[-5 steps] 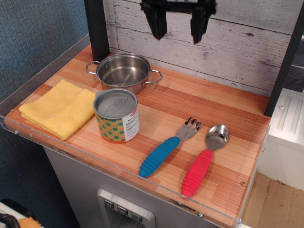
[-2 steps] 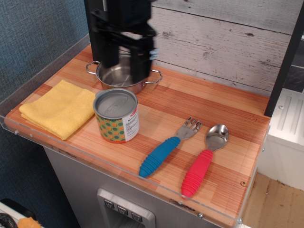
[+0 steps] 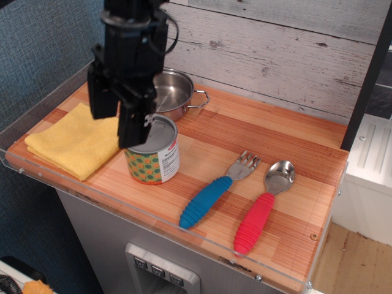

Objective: Move the canned good back behind the silverware.

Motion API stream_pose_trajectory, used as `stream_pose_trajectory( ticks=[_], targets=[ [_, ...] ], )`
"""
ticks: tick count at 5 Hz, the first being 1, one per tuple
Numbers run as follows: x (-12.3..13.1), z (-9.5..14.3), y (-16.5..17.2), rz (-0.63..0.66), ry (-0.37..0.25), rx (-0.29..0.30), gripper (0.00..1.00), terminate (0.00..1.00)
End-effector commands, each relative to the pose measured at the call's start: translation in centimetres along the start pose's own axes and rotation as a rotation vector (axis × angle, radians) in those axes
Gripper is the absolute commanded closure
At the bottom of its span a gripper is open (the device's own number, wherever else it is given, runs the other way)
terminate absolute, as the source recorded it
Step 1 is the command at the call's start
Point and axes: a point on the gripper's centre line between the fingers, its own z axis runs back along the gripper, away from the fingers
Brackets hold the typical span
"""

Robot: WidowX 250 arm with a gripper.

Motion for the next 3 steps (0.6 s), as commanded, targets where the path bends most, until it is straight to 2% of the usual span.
stream_pose_trajectory(
  ticks=[1,2,3],
  targets=[
    [-2.0,-2.1,3.2,0.047,0.04,0.051,0.0,0.0],
    [-1.4,-3.4,3.7,-0.009,0.042,0.033,0.0,0.0],
    [-0.4,-3.7,3.8,-0.064,-0.002,0.059,0.0,0.0]
  ],
)
